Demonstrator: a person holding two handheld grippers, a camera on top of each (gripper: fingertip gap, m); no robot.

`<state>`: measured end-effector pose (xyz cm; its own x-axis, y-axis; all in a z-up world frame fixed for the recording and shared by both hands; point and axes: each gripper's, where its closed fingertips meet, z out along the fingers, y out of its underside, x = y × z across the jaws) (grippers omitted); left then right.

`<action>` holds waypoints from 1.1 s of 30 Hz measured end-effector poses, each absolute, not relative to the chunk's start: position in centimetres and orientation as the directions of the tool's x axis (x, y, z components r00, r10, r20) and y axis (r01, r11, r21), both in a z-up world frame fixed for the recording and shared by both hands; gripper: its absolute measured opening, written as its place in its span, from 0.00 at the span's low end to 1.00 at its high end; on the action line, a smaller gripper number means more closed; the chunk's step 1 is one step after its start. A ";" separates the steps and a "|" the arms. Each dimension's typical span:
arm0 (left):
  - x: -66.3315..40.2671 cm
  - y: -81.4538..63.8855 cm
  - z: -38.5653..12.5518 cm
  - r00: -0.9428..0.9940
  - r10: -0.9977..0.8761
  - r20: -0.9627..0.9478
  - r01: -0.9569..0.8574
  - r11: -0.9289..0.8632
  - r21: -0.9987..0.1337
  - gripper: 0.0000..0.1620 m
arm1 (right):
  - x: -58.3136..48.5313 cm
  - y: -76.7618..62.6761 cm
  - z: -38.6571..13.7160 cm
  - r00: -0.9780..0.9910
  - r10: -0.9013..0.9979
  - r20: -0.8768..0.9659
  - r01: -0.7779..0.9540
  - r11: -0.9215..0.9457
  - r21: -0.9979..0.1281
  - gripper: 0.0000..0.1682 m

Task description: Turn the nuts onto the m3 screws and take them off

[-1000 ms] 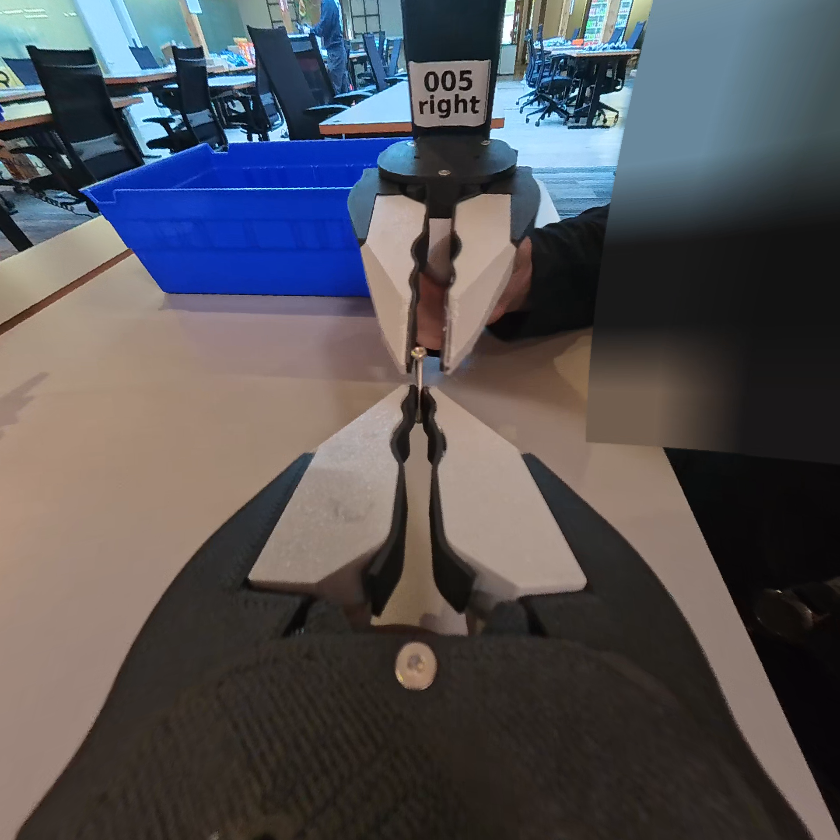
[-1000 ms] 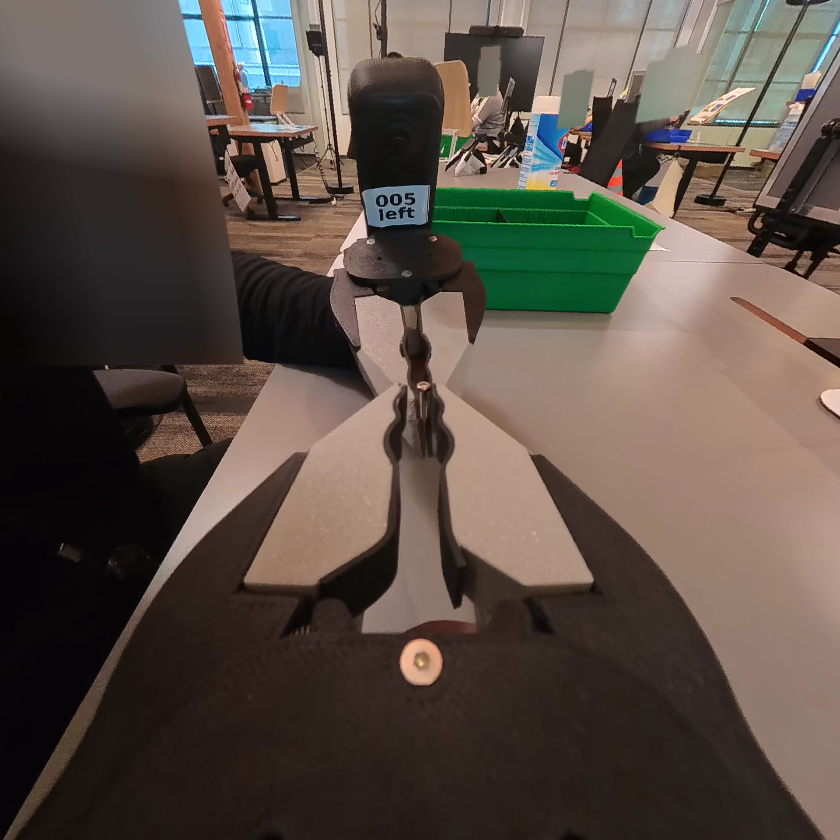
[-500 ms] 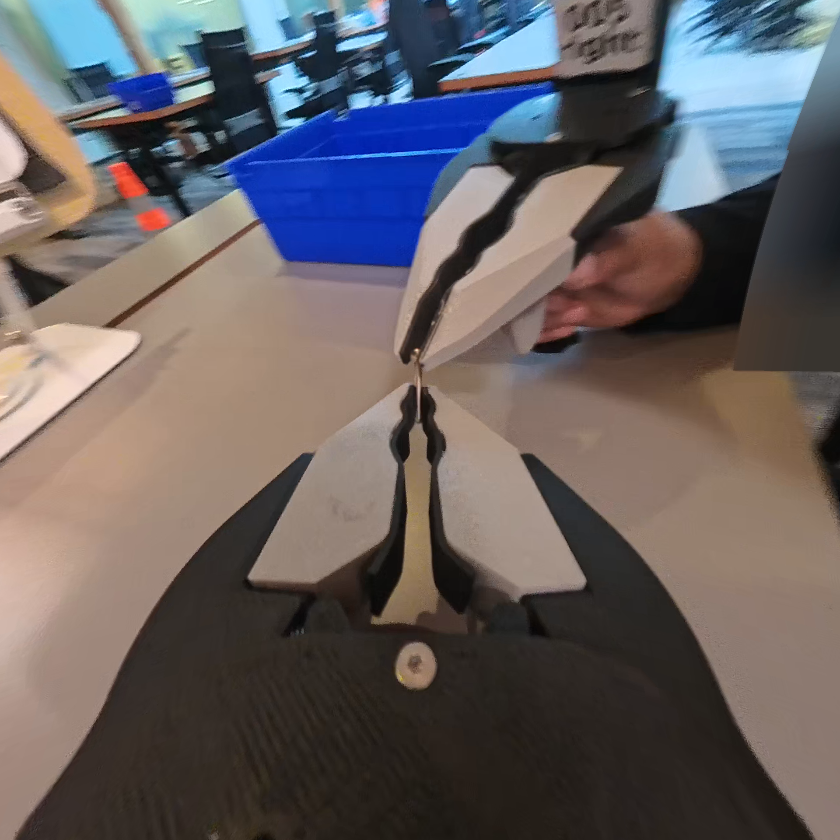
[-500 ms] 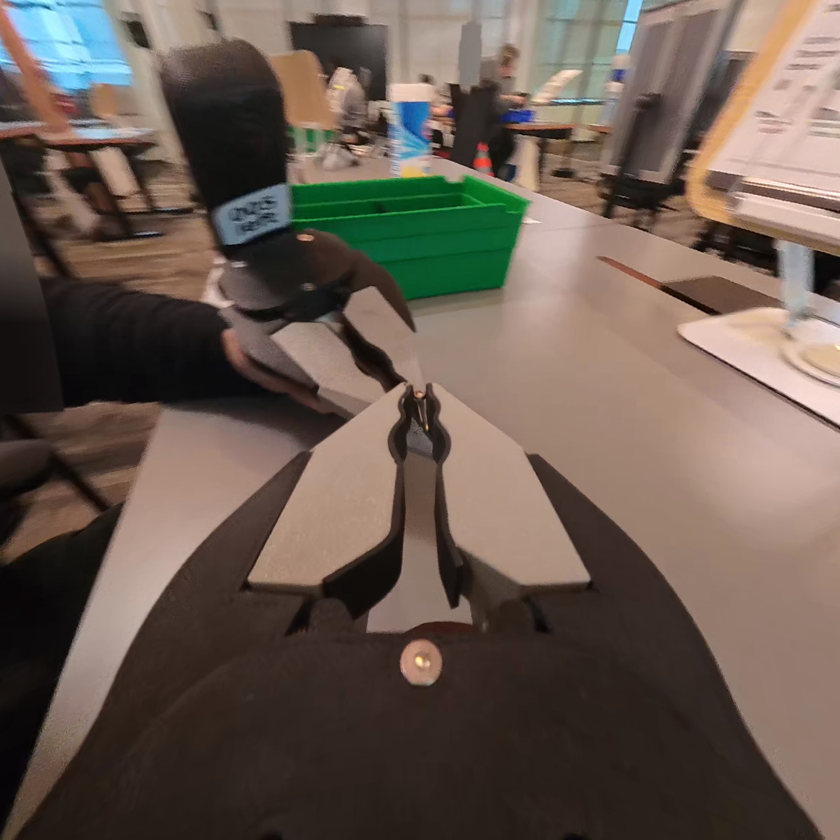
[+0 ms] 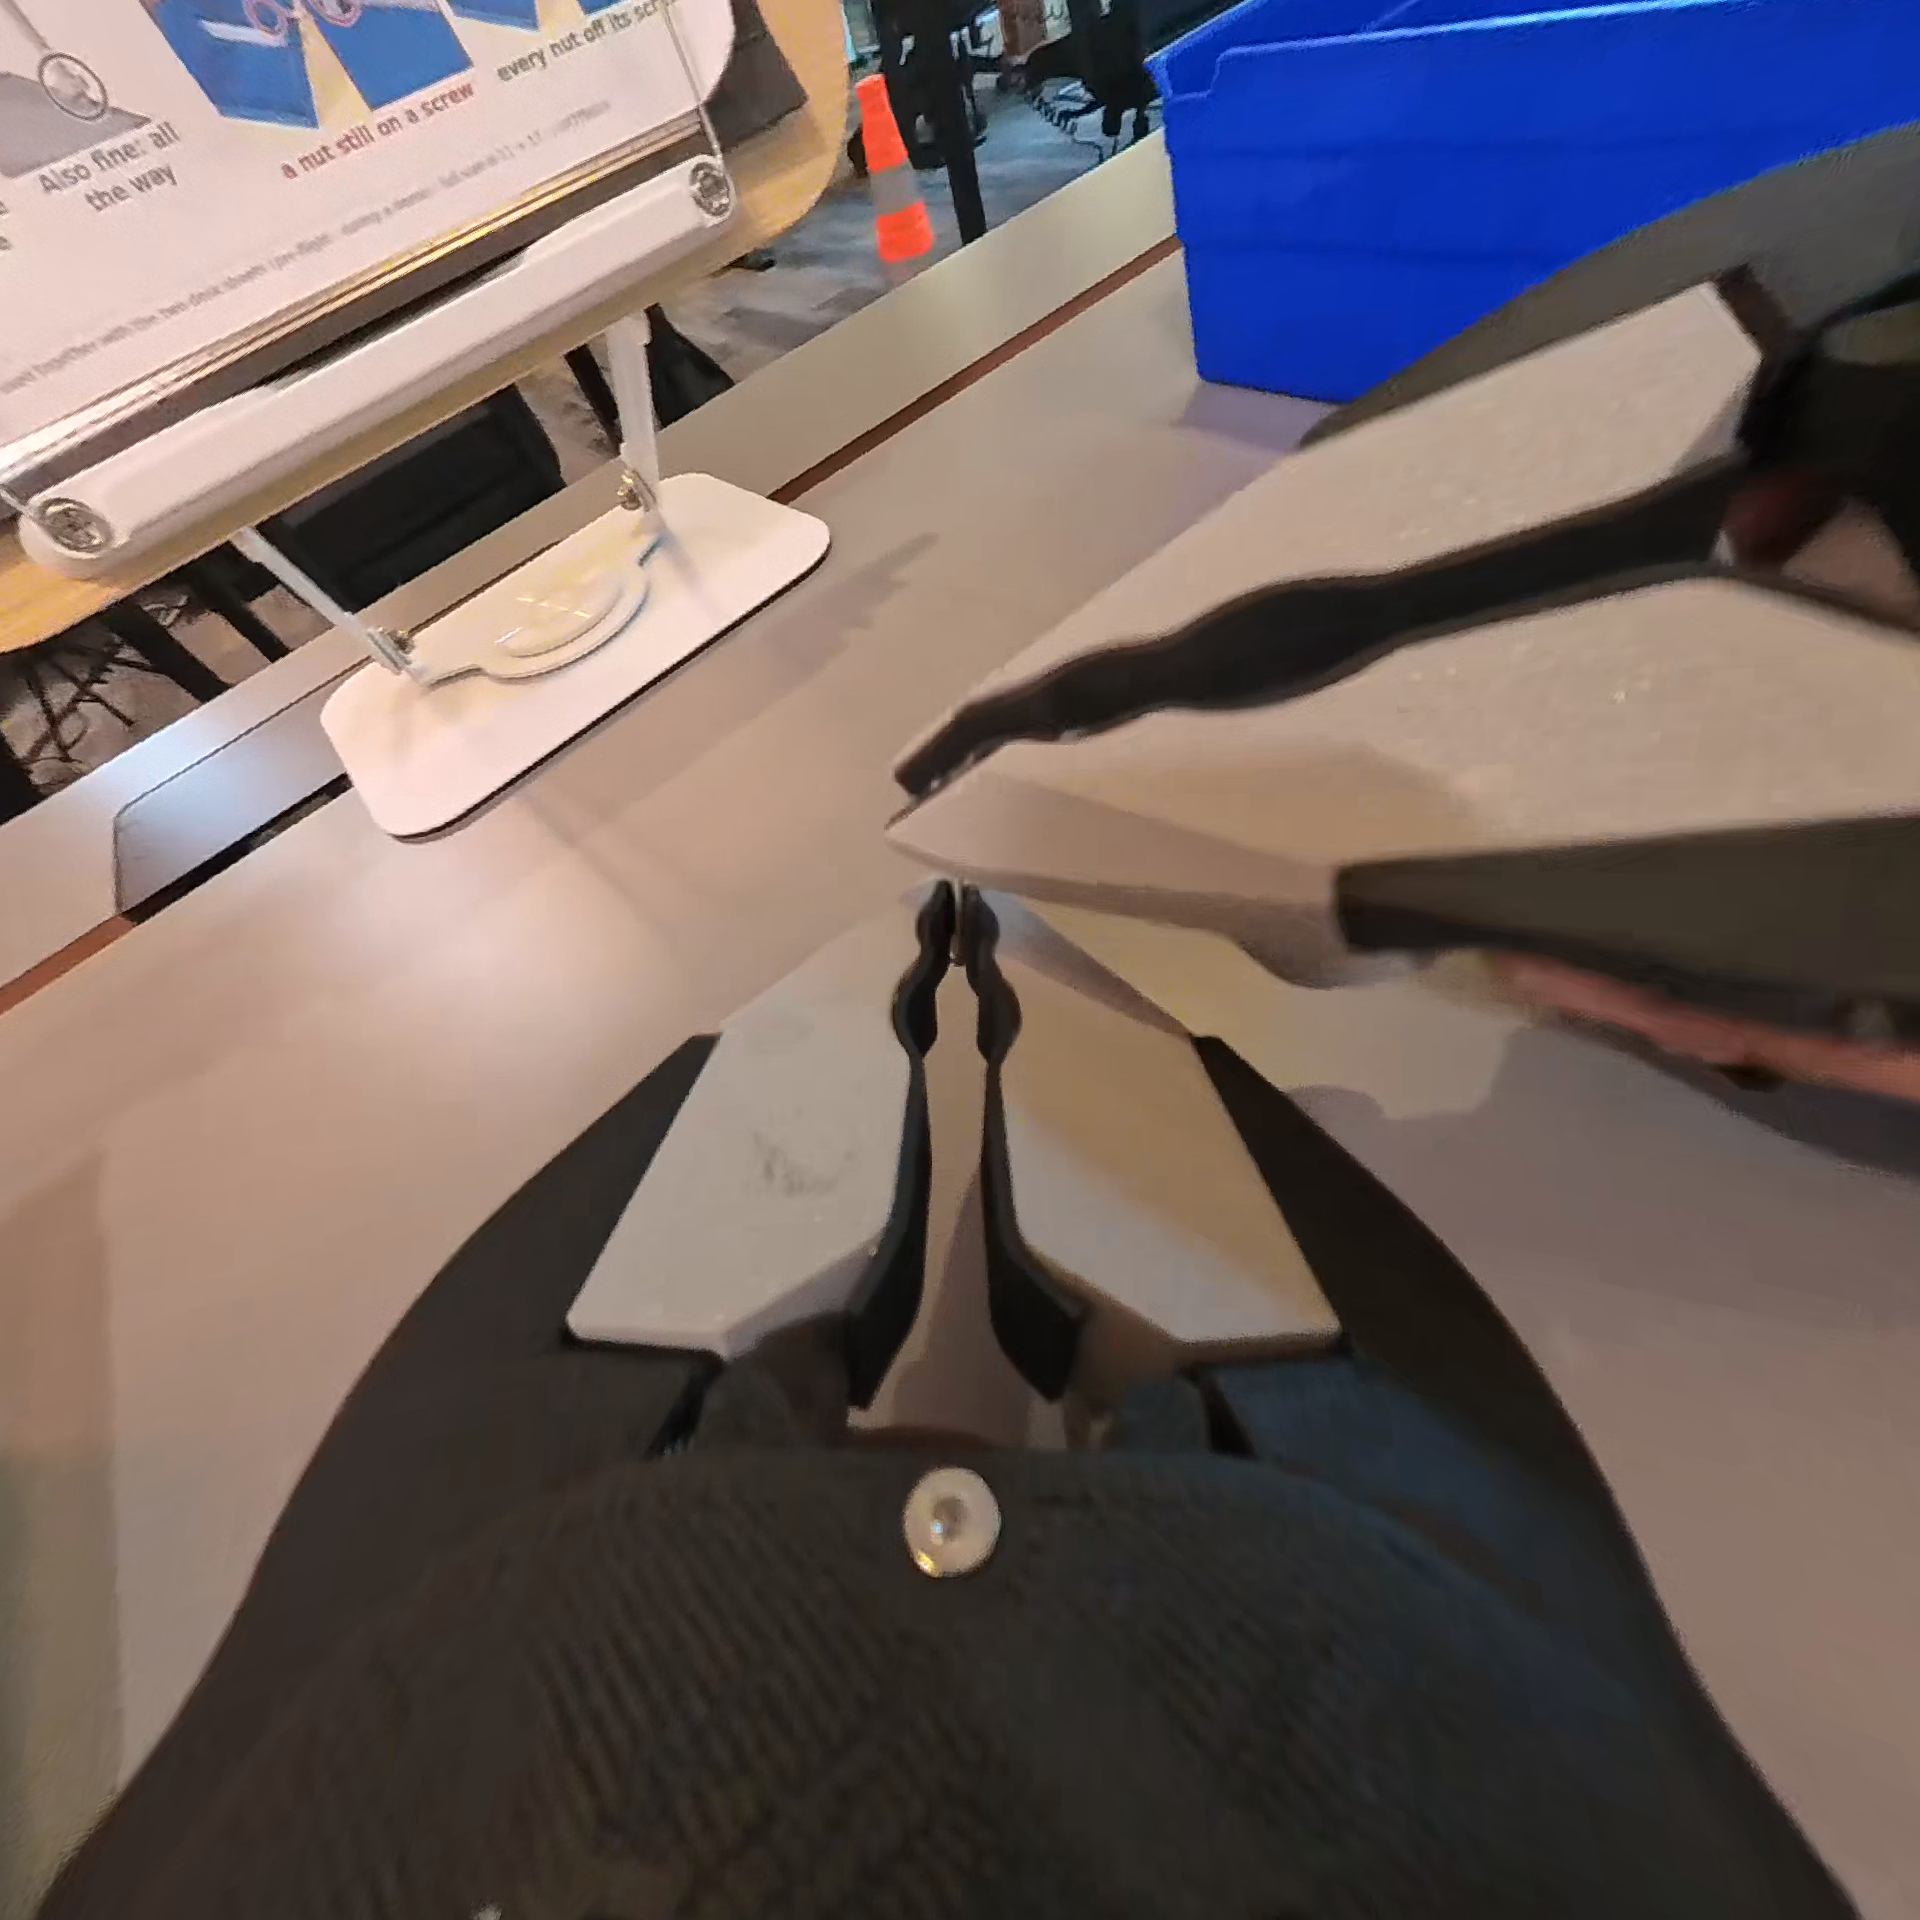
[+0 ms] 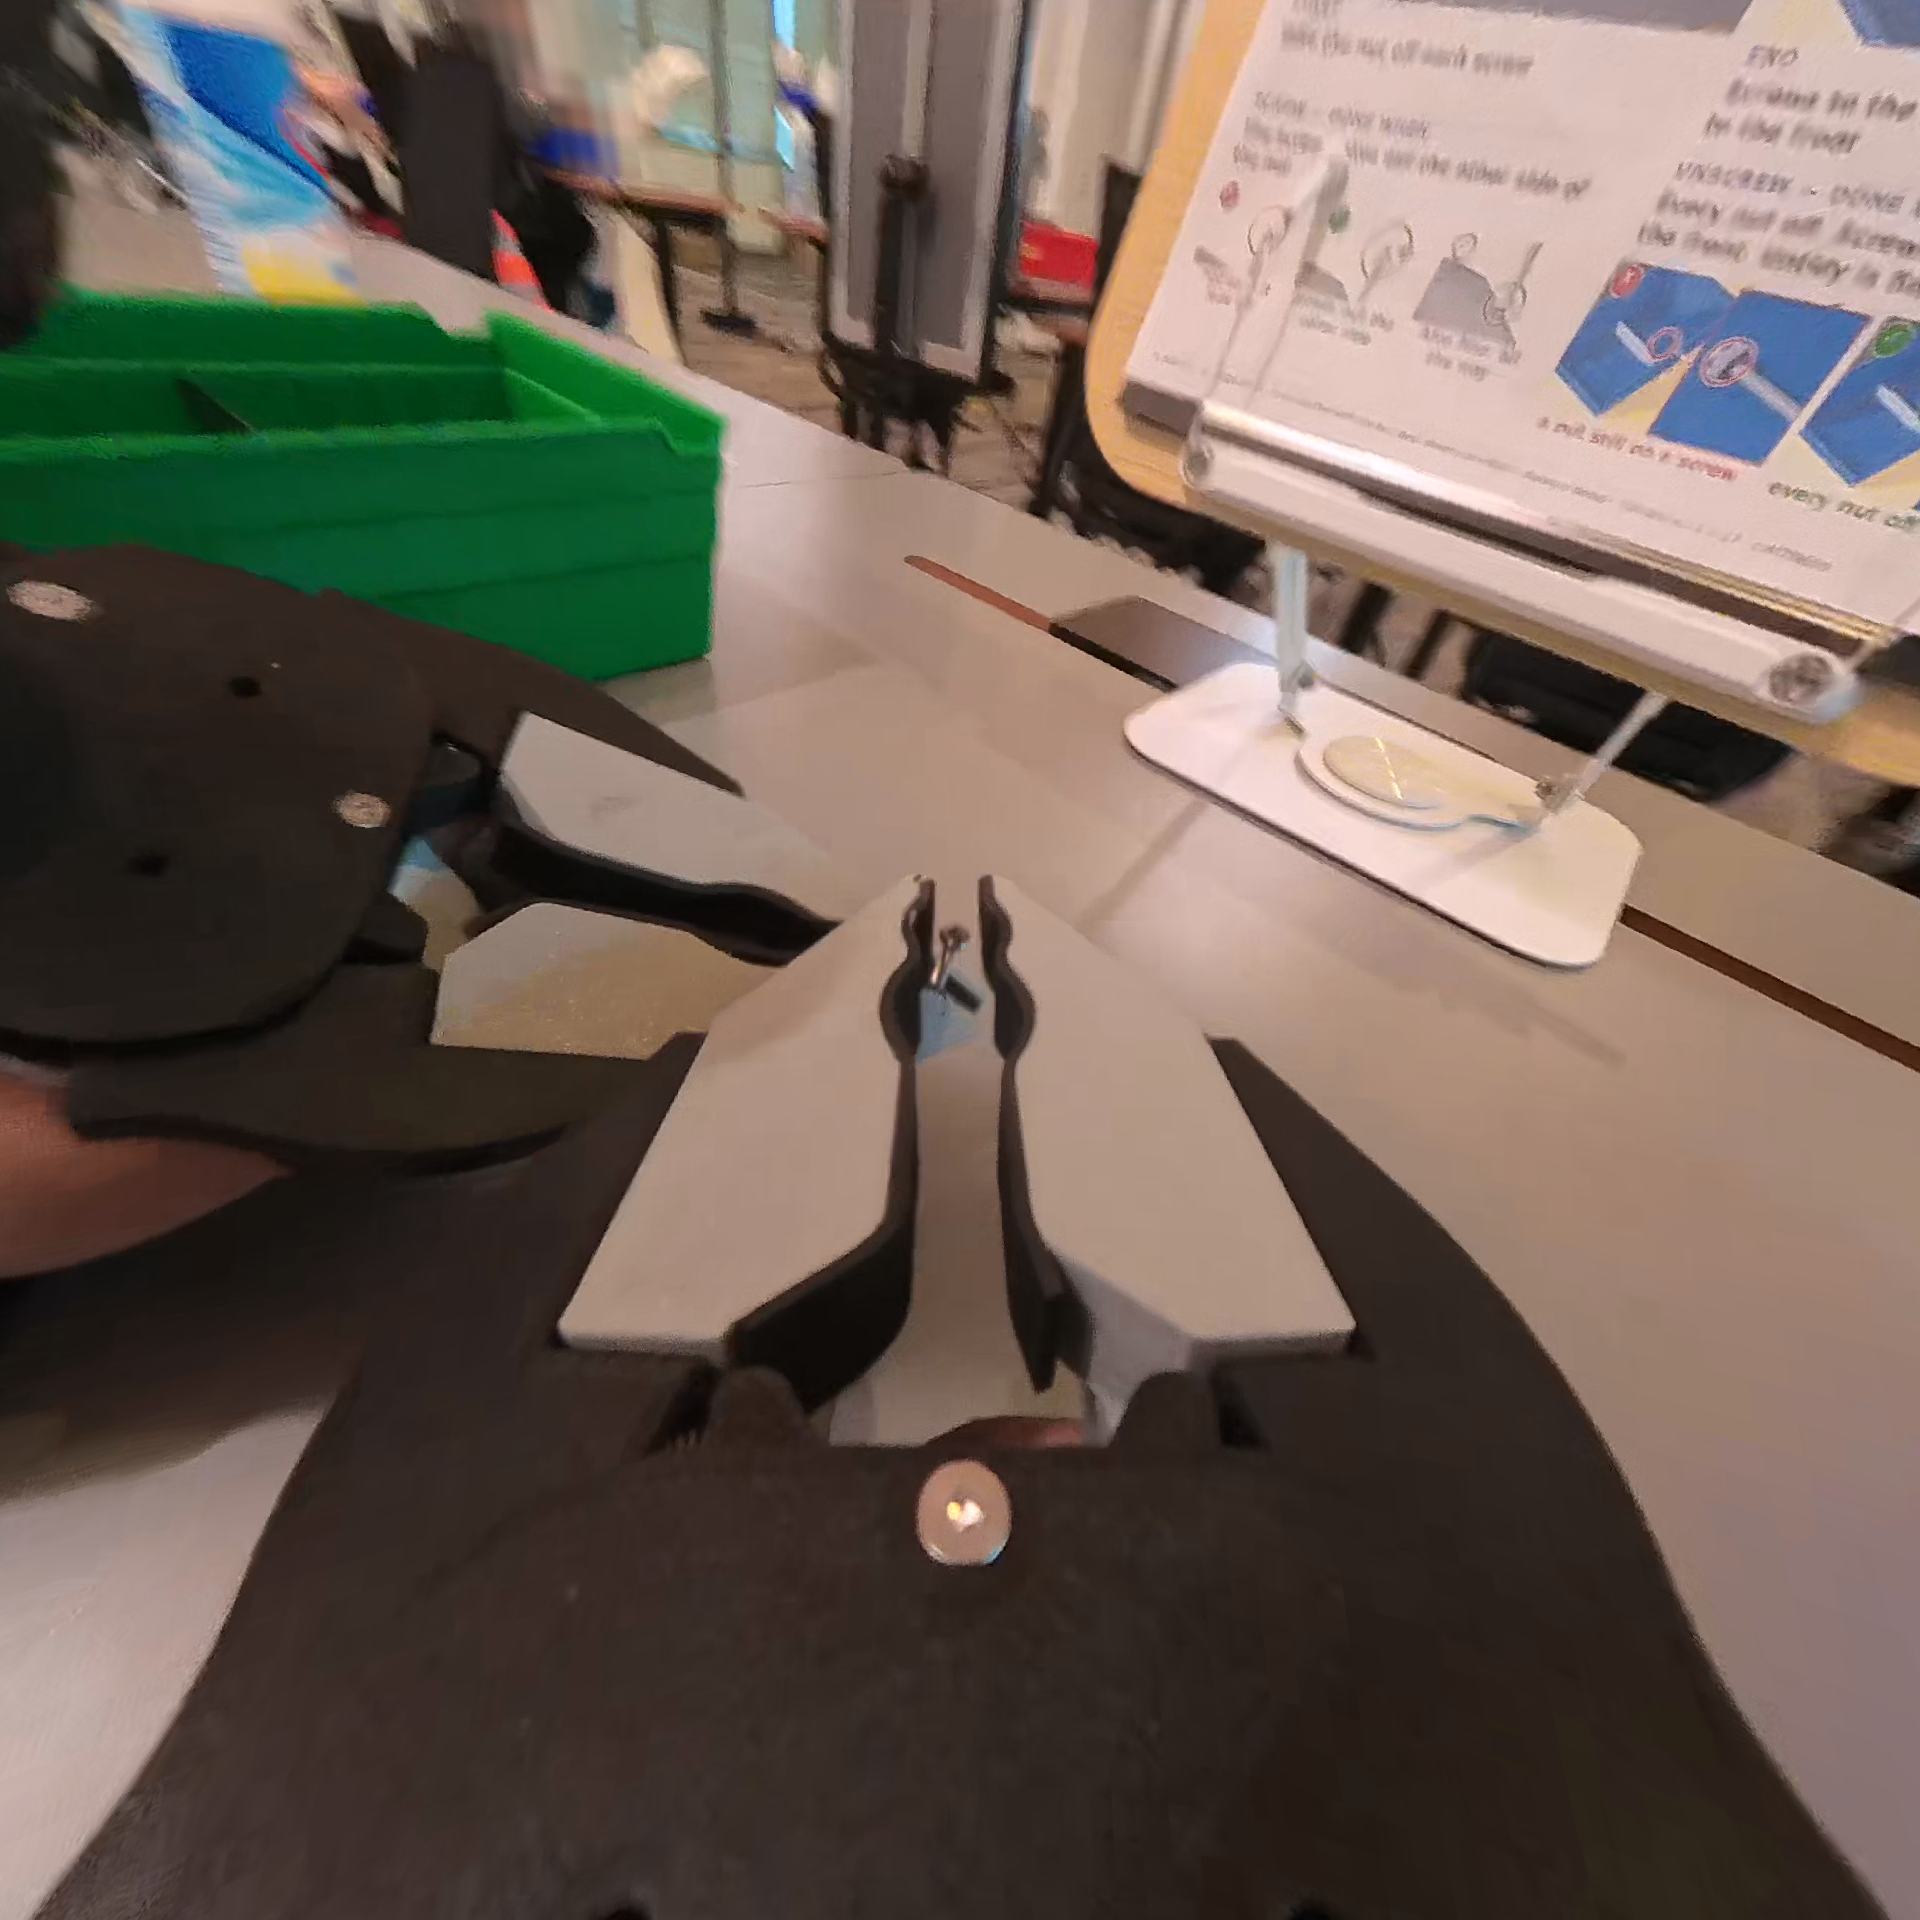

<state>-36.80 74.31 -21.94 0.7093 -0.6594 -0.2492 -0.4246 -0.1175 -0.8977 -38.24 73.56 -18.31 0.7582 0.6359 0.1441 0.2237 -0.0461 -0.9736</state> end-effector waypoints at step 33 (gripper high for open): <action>-32.1 66.9 -21.1 0.350 -0.937 -0.013 -0.300 -0.099 -0.949 0.00 | -34.9 67.1 -18.0 0.316 0.947 -0.055 0.124 -0.099 -0.987 0.01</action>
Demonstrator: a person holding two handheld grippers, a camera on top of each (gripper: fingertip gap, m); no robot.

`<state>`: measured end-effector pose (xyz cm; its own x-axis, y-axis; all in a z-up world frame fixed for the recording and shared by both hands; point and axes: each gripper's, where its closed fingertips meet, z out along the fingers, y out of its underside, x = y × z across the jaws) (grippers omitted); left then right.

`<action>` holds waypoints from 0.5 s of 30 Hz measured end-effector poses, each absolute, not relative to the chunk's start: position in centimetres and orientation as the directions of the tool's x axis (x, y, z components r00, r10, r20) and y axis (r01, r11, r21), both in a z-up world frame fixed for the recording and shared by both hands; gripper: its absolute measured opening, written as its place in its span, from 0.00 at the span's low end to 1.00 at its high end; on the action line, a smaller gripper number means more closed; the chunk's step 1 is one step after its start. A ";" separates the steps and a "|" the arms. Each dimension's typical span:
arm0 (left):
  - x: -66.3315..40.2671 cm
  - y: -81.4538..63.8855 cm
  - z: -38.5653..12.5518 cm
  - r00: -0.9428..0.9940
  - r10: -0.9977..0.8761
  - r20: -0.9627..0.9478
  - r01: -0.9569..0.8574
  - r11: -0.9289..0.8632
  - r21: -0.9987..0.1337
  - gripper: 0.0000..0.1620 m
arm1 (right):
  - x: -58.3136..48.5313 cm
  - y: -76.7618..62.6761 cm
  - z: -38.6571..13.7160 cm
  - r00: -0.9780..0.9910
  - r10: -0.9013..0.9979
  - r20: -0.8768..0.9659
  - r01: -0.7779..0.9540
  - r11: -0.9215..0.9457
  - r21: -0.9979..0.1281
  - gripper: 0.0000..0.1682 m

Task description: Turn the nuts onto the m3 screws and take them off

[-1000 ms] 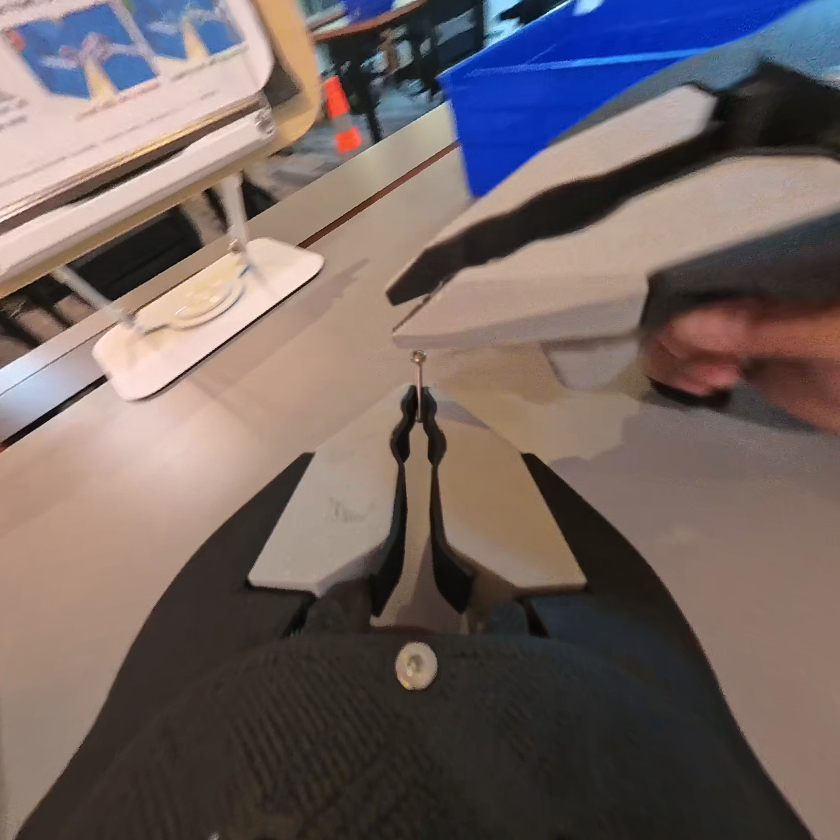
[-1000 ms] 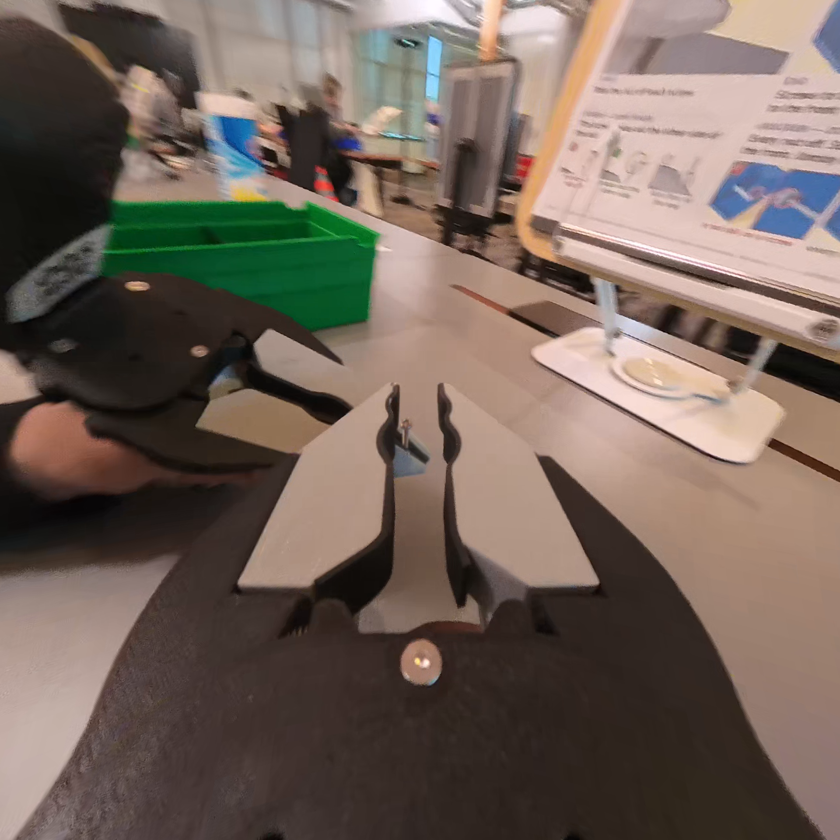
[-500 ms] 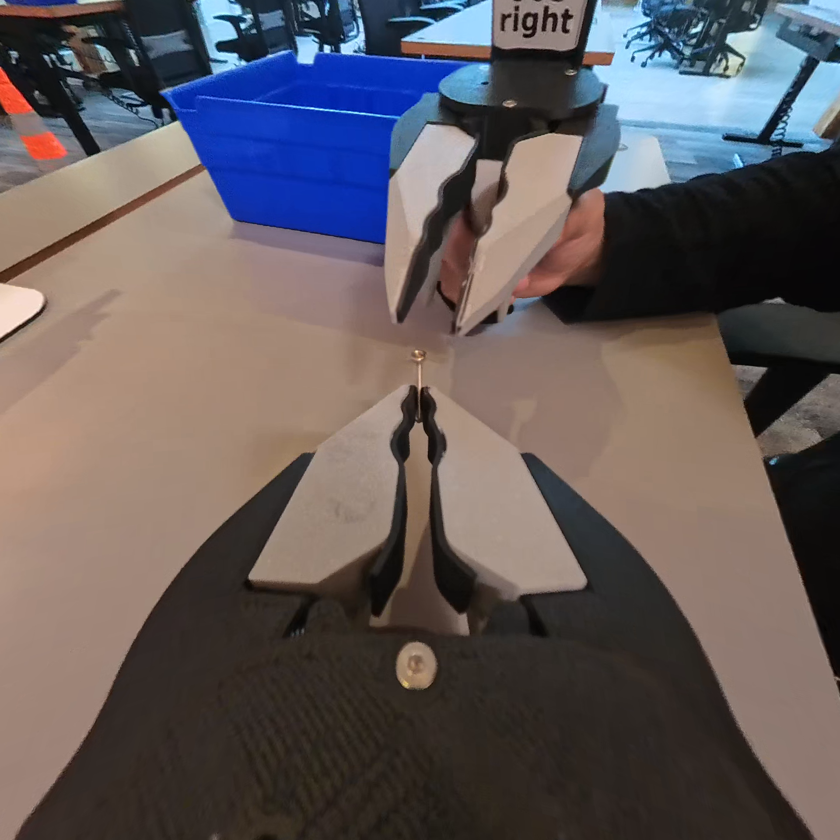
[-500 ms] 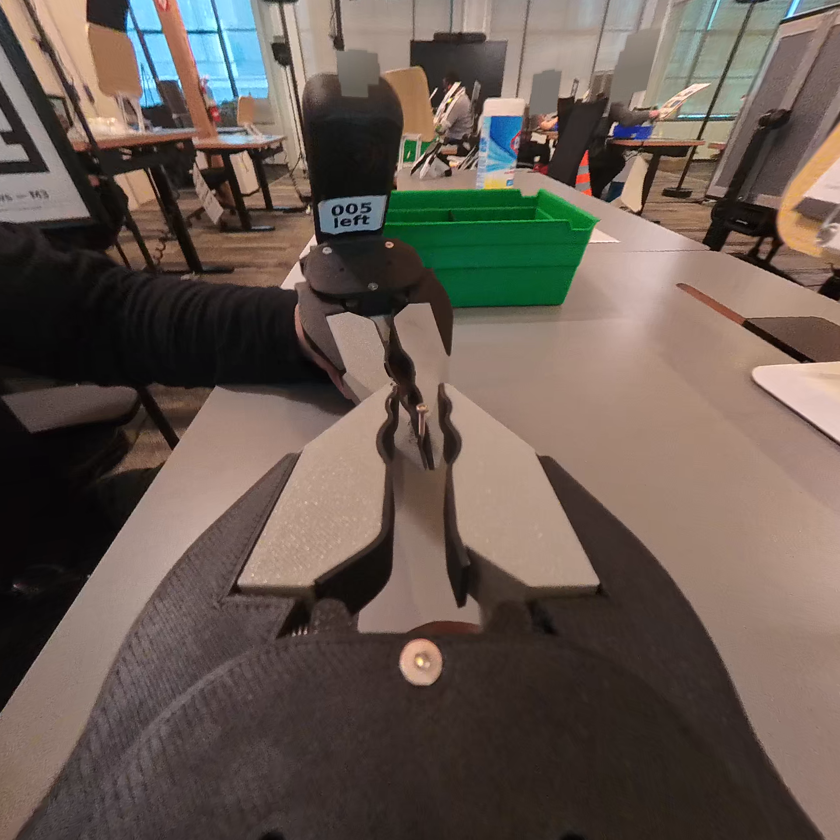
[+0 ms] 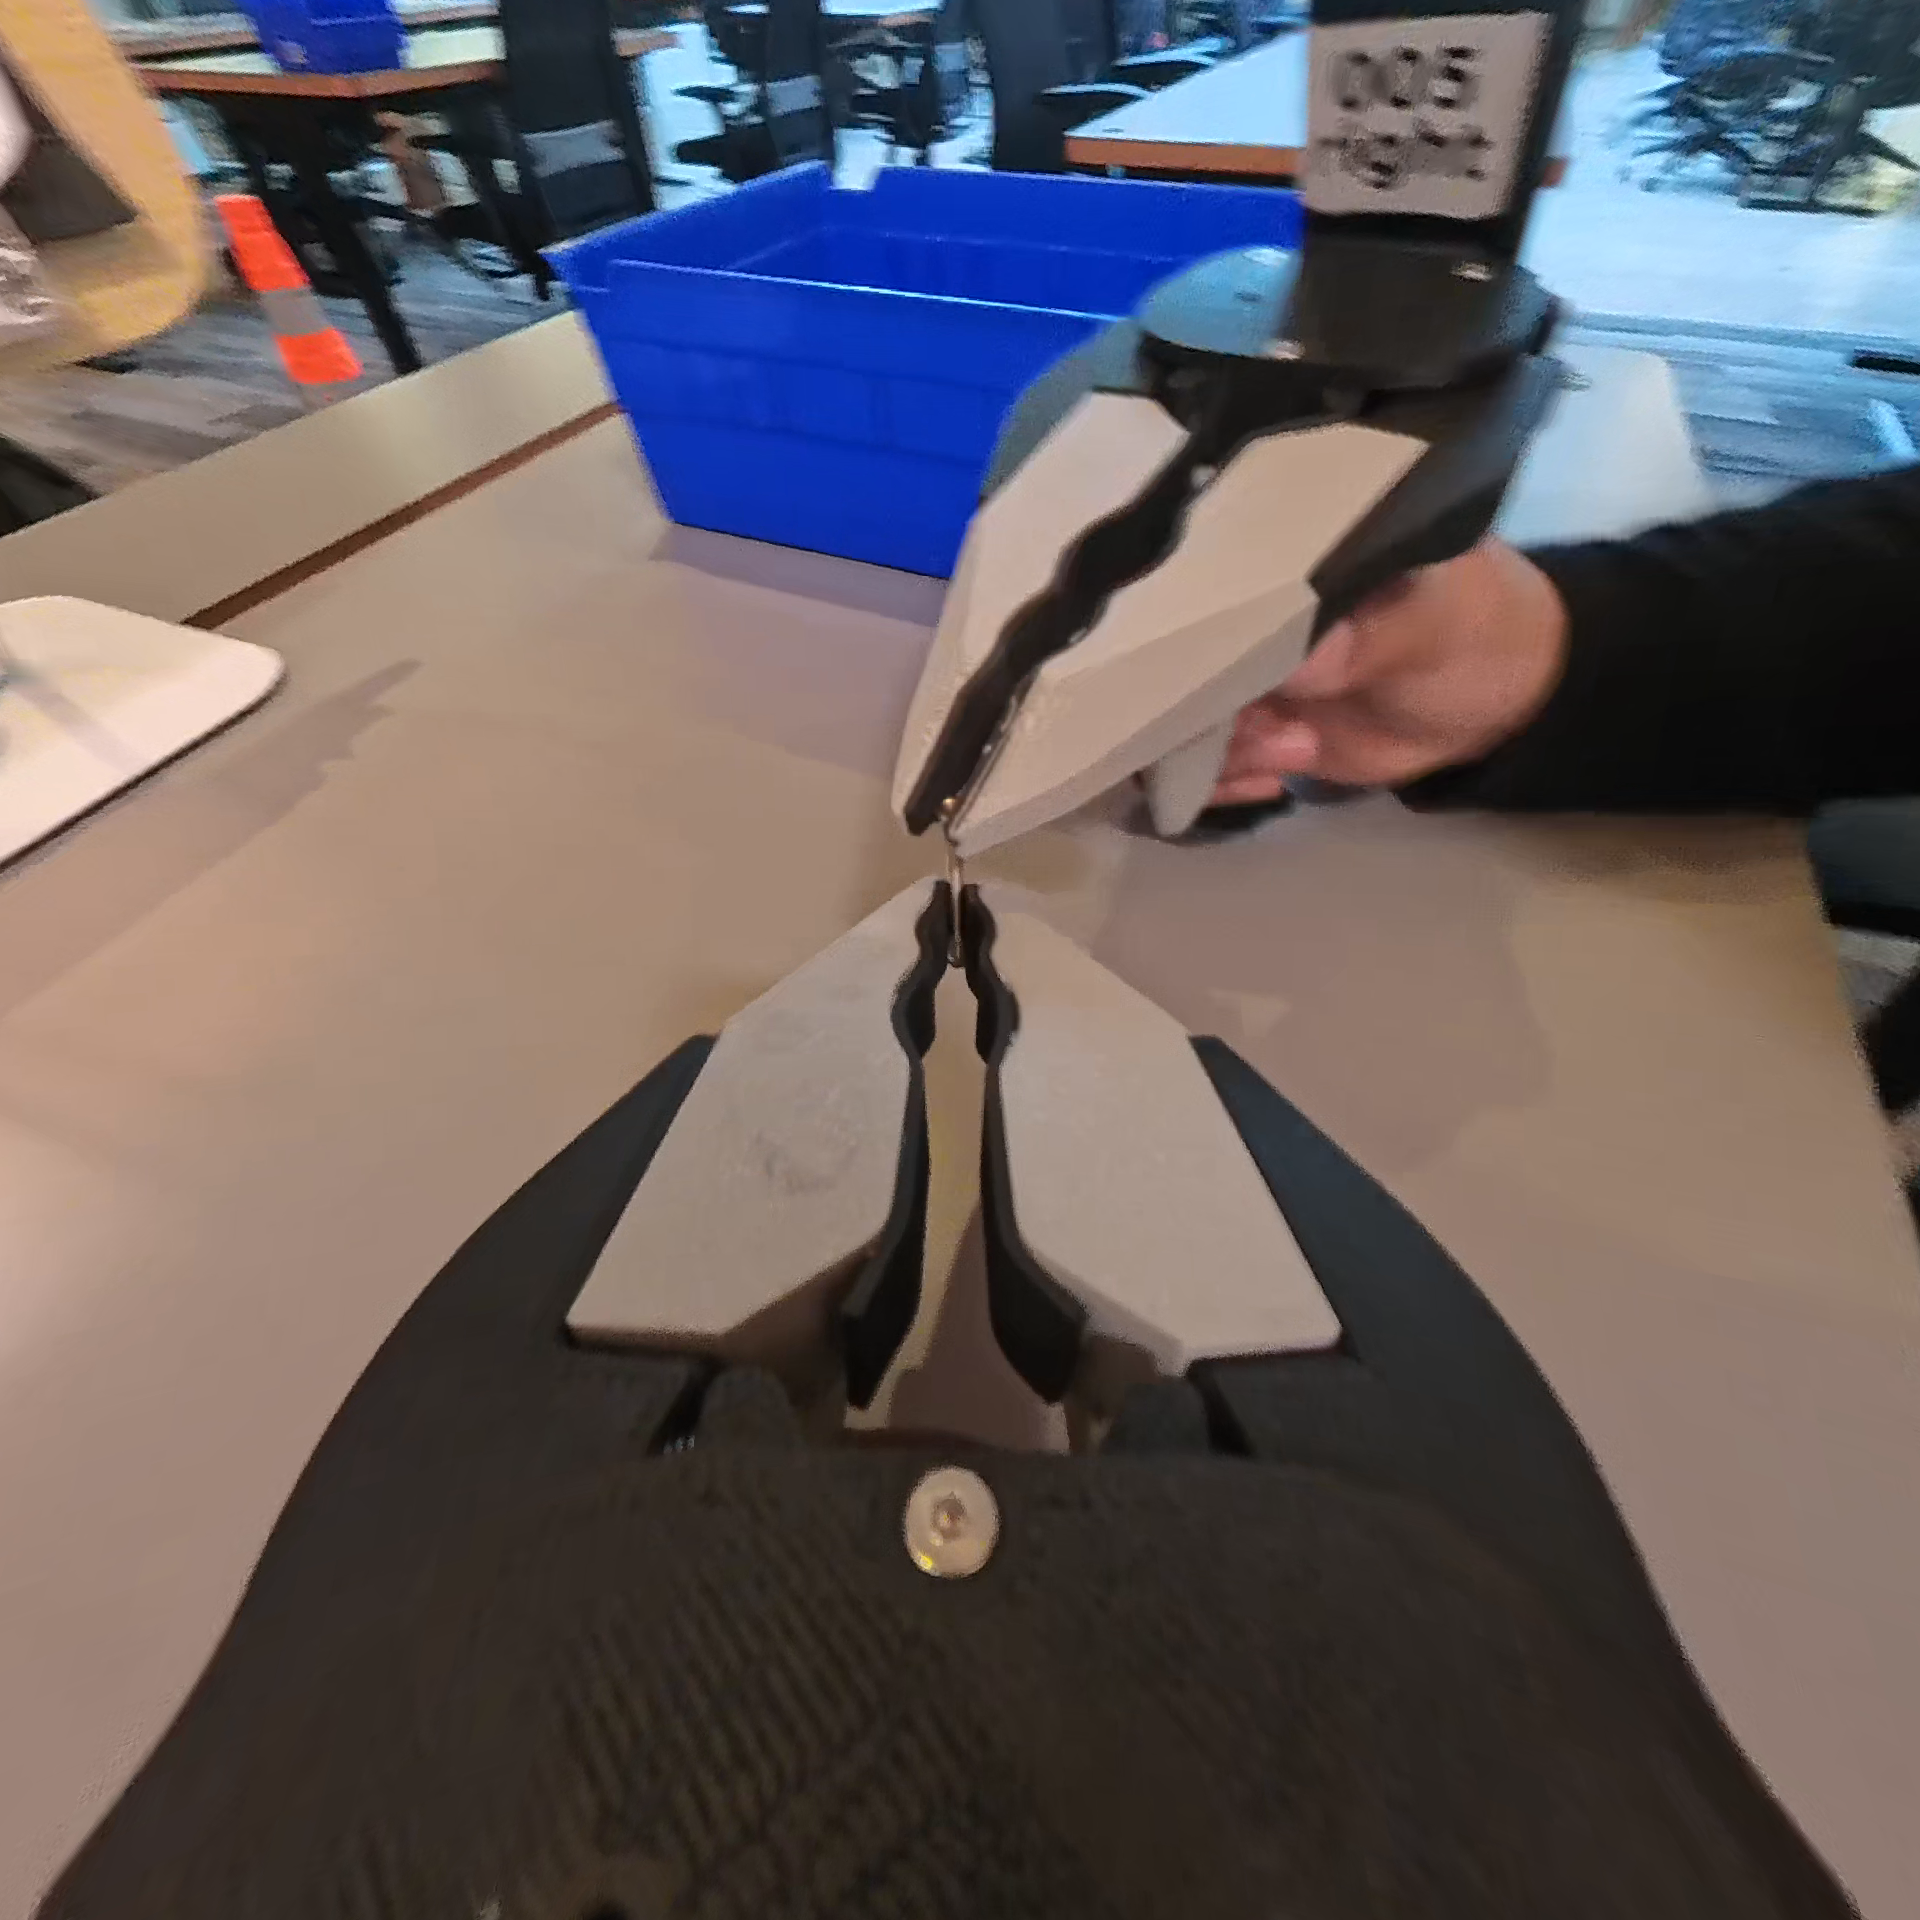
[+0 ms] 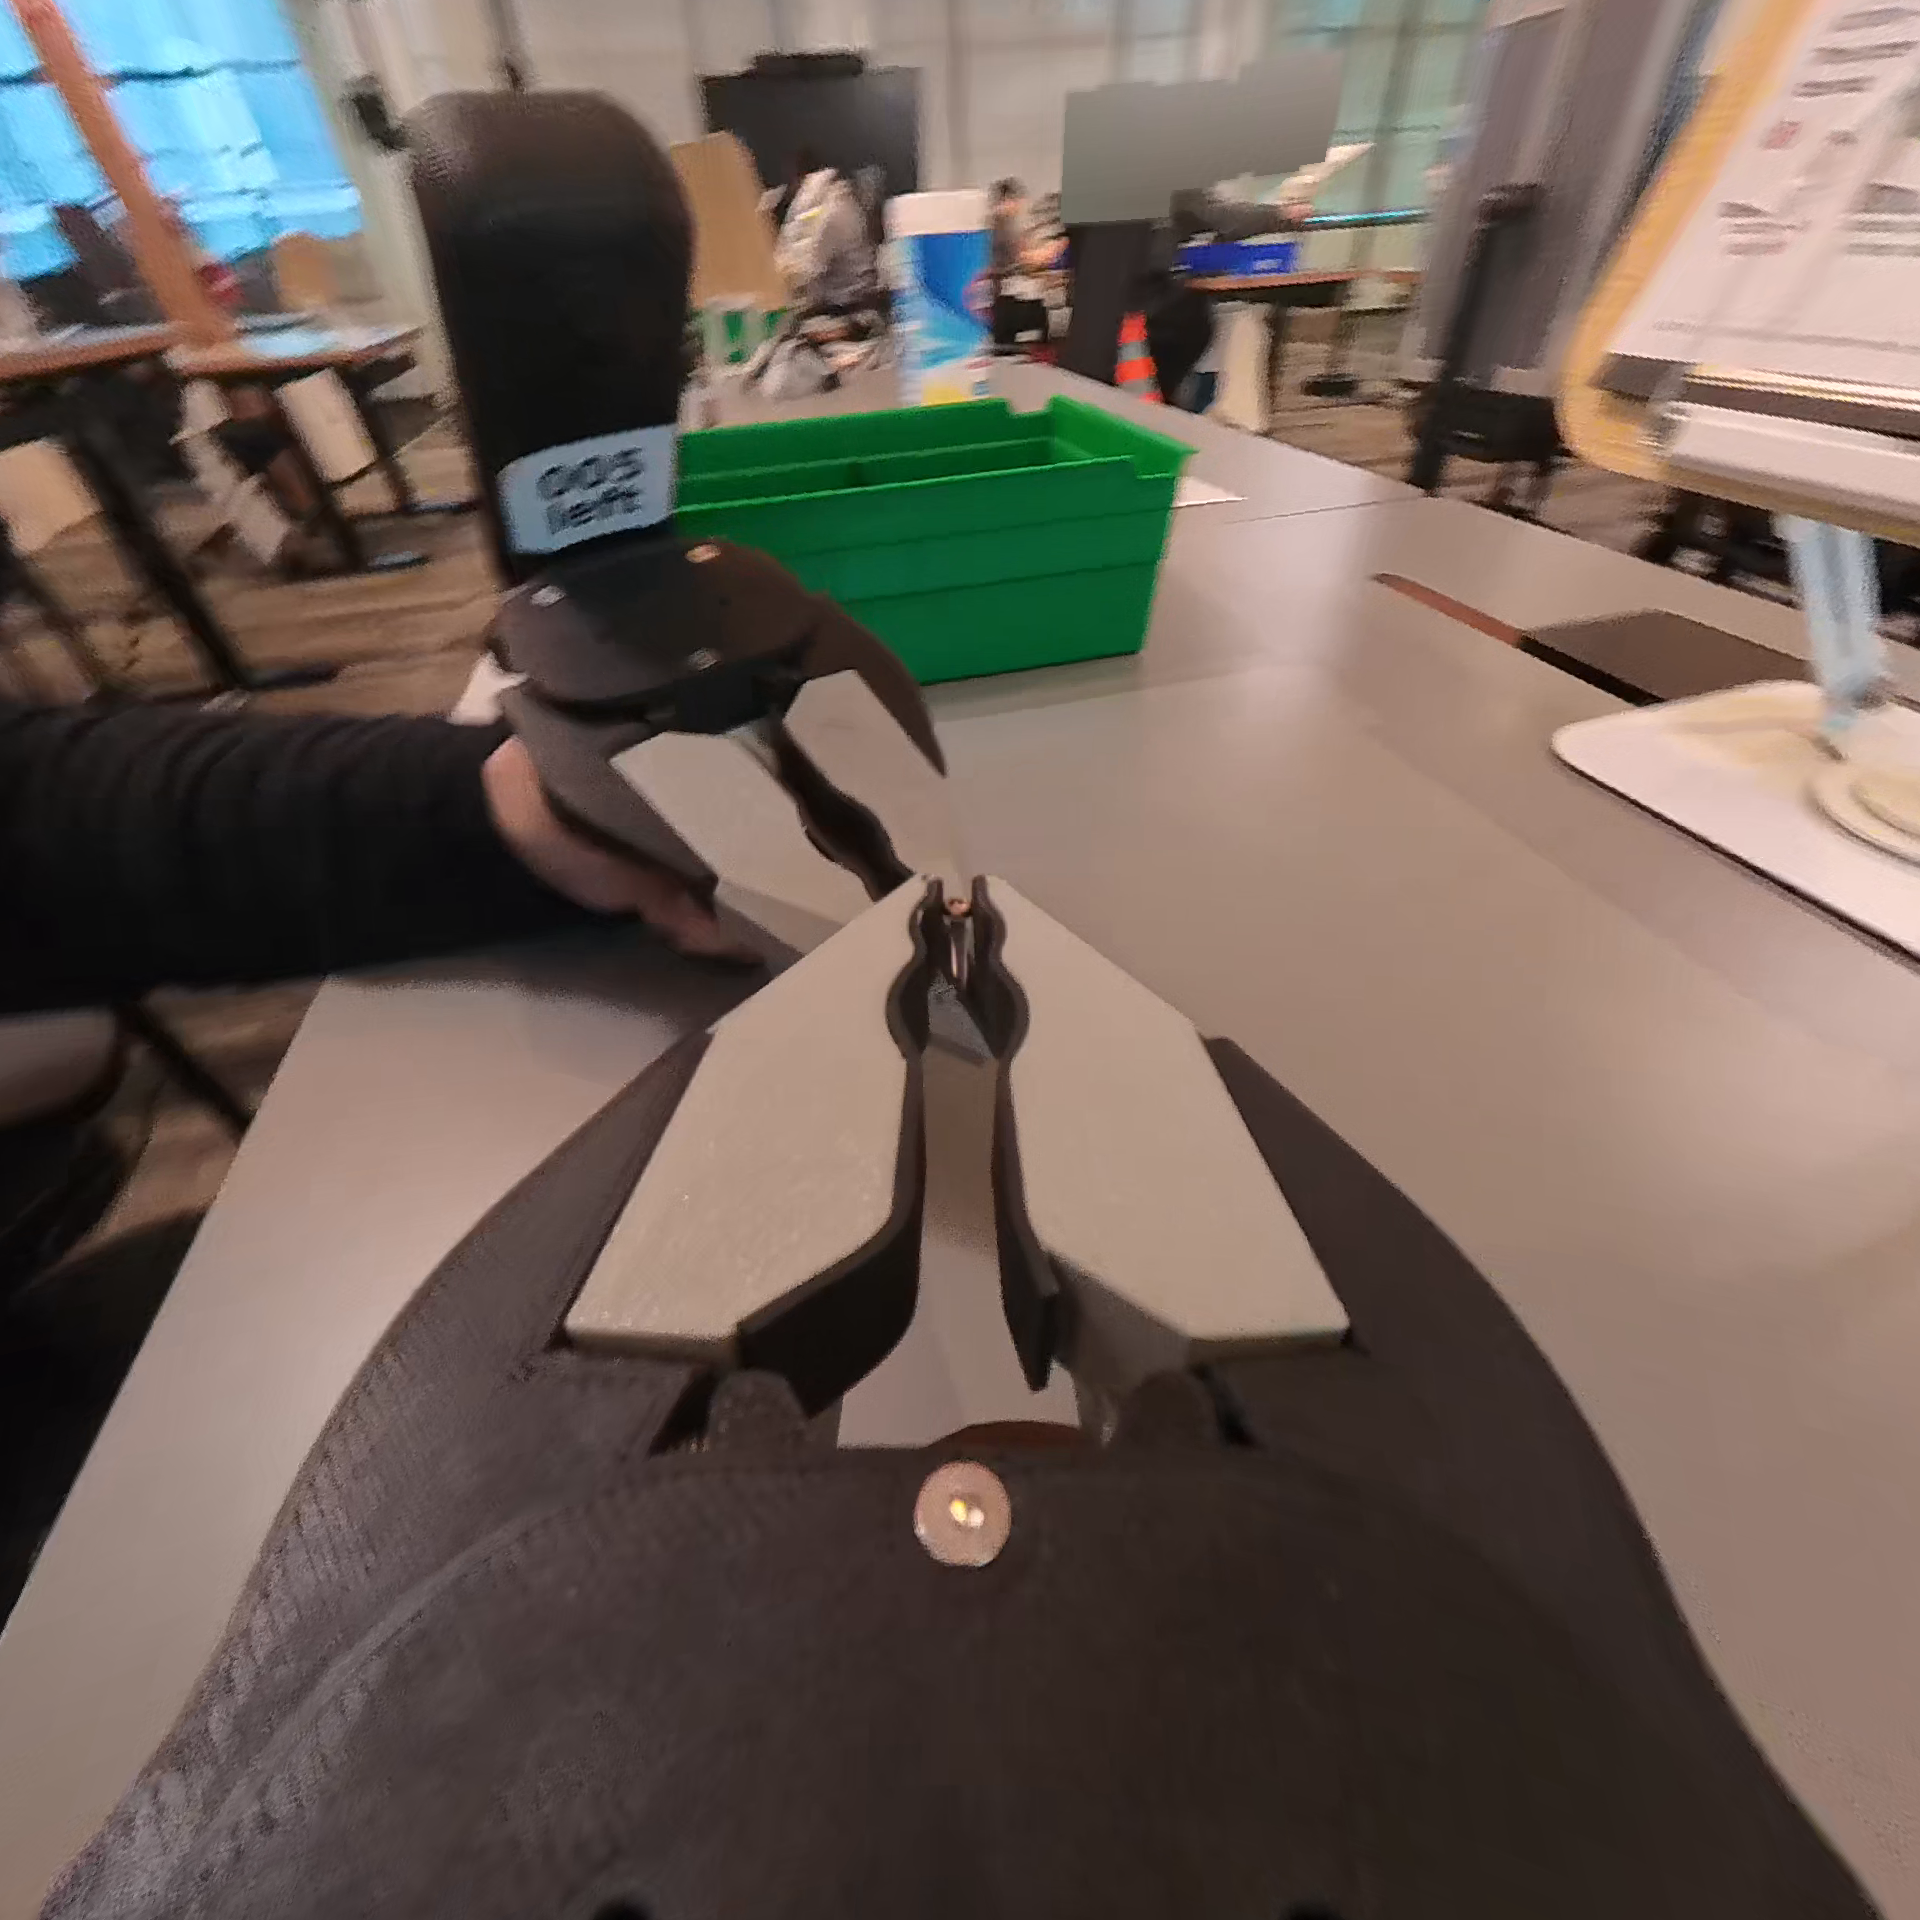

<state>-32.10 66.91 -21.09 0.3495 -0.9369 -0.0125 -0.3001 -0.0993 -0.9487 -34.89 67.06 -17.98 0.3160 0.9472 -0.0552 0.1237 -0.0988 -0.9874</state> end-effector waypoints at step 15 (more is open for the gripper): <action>-34.3 70.7 -21.1 0.582 -0.811 0.067 -0.216 -0.234 -0.948 0.00 | -34.5 69.8 -16.6 0.529 0.847 -0.053 0.052 -0.095 -0.994 0.09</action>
